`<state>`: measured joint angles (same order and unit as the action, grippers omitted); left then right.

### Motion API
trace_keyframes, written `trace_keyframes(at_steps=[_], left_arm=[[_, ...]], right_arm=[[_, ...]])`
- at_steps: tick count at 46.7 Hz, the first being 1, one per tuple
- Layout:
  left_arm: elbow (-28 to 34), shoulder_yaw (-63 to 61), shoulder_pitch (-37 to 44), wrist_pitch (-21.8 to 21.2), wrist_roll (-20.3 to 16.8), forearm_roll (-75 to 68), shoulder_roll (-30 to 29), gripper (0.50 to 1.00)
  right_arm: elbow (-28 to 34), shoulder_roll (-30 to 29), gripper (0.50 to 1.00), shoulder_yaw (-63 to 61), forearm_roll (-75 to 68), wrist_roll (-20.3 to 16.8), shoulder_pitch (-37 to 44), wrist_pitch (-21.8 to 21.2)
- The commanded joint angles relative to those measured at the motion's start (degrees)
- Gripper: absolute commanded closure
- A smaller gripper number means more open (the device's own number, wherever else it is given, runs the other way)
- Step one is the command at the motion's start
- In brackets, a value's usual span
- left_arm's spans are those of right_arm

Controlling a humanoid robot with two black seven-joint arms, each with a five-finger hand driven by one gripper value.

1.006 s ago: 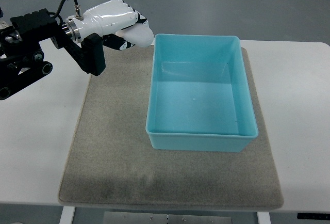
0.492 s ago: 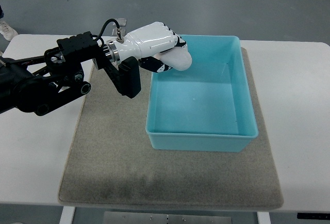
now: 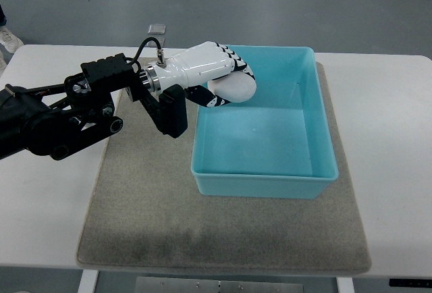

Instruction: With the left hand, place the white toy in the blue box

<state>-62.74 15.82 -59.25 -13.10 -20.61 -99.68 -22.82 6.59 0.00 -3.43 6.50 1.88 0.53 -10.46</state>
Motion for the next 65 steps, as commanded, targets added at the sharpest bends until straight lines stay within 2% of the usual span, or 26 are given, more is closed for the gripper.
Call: trace_keyframes(at_steps=[1,3,12,15,17,30,37,43,58,65], left_arm=[[0.0,0.0,0.3,0.0,0.0,0.0,0.1,0.671],[0.0,0.0,0.4,0.0,-0.1,0.0,0.1,0.656],[0.0,0.0,0.3,0.0,-0.1,0.0,0.1,0.647],[-0.1,0.0,0.3,0.0,-0.3,0.1,0.1,0.609],[0.0,0.0,0.3,-0.1,-0.4,0.1,0.1,0.604],[1.8,0.1,0.1,-0.8,-0.5,0.8,0.0,0.604],[6.5,0.2,-0.2,-2.3,-0.5,3.5,0.0,0.598],[10.1,0.3,-0.7,-3.4,-0.5,8.8,0.1,0.581],[11.3,0.5,-0.5,-9.3,-0.5,25.3,-0.6,0.572],[12.1,1.0,-0.4,-10.6,-0.5,31.5,-0.6,0.572]], right_arm=[[0.0,0.0,0.564,0.0,0.0,0.0,0.0,0.0],[0.0,0.0,0.564,0.0,0.0,0.1,0.0,0.0],[0.1,0.0,0.564,0.0,0.0,0.0,0.0,0.0],[0.0,0.0,0.564,0.0,0.0,0.1,0.0,0.0],[0.0,0.0,0.564,0.0,0.0,0.0,0.0,0.0],[0.0,0.0,0.564,0.0,0.0,0.1,0.0,0.0],[0.0,0.0,0.564,0.0,0.0,0.0,0.0,0.0],[0.0,0.0,0.564,0.0,0.0,0.0,0.0,0.0],[0.0,0.0,0.564,0.0,0.0,0.0,0.0,0.0],[0.0,0.0,0.564,0.0,0.0,0.0,0.0,0.0]])
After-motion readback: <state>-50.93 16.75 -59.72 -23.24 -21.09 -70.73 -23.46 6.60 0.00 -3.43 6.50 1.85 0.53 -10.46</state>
